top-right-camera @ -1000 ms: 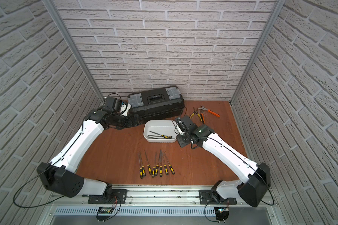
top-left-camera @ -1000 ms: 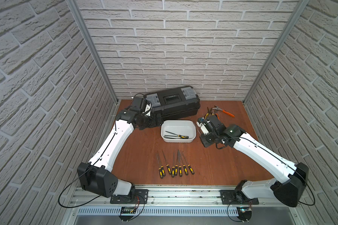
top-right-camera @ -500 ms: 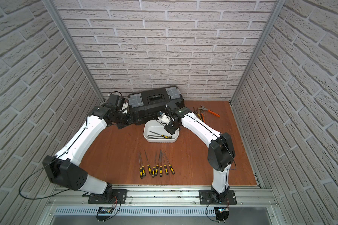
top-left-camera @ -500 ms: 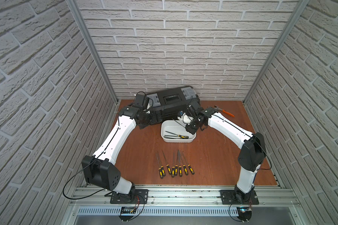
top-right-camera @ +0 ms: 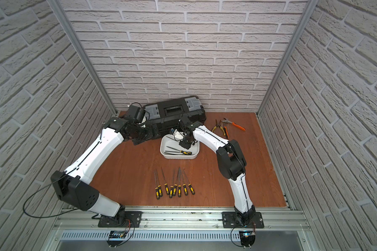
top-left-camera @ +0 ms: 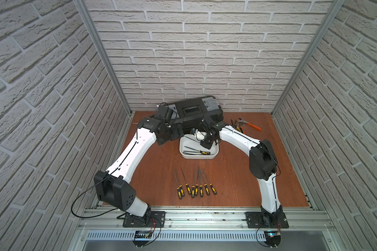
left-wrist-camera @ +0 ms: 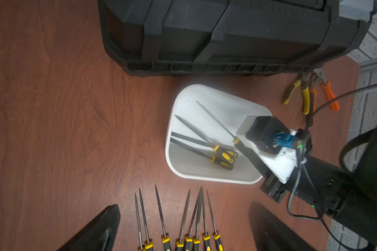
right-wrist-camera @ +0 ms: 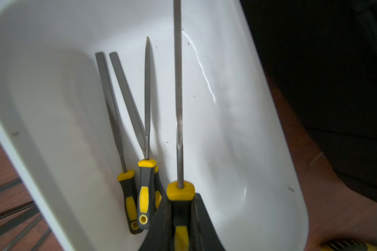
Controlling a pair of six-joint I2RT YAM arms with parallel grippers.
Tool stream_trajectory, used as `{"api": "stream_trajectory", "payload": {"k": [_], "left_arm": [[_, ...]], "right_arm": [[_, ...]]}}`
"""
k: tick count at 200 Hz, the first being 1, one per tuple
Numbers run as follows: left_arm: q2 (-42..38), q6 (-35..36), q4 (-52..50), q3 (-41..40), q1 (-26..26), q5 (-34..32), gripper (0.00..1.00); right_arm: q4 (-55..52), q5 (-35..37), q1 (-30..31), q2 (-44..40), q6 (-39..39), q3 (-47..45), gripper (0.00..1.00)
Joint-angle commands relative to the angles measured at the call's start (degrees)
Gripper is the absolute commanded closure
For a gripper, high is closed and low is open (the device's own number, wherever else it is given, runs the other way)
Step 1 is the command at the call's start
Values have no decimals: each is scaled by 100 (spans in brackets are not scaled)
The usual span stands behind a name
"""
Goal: Put the file tool into the storage box
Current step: Place the file tool in the storage box.
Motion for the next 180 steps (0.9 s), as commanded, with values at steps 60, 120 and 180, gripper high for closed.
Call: {"api": "stream_trajectory", "payload": {"k": [60, 120, 180], "left_arm": [[356, -110, -56, 318, -60, -174, 2], [653, 22, -216, 700, -68, -162, 2], [447, -13, -40, 351, -125, -181, 2]], "right_arm": [[341, -117, 21, 274, -562, 9, 91], [240, -135, 72, 435, -259, 63, 79], [187, -163, 92, 242, 12, 135, 63]]}}
